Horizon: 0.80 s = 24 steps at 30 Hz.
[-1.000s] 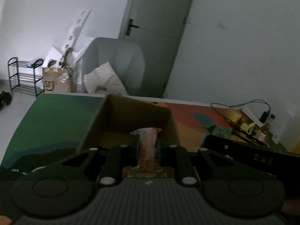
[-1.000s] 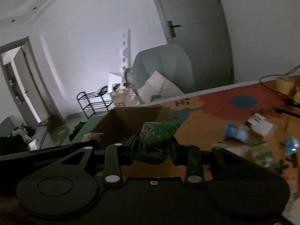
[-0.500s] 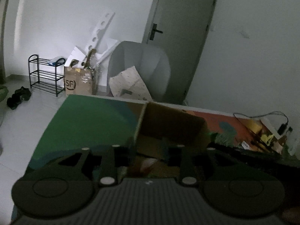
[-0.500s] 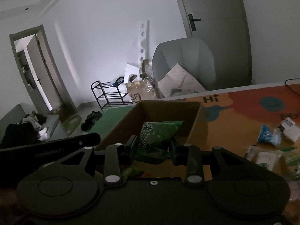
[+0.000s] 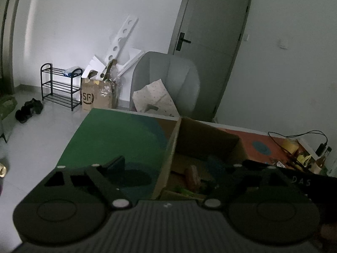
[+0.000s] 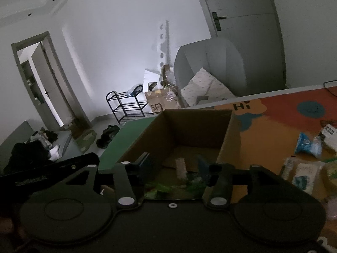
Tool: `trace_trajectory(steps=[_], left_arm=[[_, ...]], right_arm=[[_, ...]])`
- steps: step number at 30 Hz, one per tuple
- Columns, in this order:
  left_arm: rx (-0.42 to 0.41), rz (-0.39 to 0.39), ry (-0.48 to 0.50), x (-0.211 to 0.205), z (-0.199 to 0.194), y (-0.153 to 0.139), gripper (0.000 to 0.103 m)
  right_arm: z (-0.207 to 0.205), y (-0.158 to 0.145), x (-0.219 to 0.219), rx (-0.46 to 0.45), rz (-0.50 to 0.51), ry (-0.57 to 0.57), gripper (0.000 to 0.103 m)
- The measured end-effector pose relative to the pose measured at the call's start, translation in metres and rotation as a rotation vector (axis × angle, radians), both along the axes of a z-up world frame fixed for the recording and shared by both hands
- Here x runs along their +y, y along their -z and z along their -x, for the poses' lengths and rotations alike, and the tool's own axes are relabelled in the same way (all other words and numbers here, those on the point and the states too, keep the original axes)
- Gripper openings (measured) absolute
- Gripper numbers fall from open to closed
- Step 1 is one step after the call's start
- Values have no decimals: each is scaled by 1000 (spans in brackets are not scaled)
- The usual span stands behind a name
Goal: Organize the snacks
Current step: 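Open both grippers to drop the snacks into the box and withdraw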
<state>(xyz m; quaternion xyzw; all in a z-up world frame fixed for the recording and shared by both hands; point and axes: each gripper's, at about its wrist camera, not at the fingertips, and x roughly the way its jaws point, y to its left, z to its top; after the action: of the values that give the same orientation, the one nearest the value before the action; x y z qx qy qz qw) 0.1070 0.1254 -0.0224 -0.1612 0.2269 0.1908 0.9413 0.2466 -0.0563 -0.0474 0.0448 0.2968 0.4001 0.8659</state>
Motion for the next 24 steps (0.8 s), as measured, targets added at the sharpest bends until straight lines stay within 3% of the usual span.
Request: trace_trajectory(steps=[3, 24], left_arm=[[0, 10, 9, -2, 1, 0, 92], [-2, -12, 193, -66, -17, -4, 103]], right_arm=[[-1, 0, -7, -4, 9, 15, 57], [9, -5, -103, -35, 15, 207, 98]])
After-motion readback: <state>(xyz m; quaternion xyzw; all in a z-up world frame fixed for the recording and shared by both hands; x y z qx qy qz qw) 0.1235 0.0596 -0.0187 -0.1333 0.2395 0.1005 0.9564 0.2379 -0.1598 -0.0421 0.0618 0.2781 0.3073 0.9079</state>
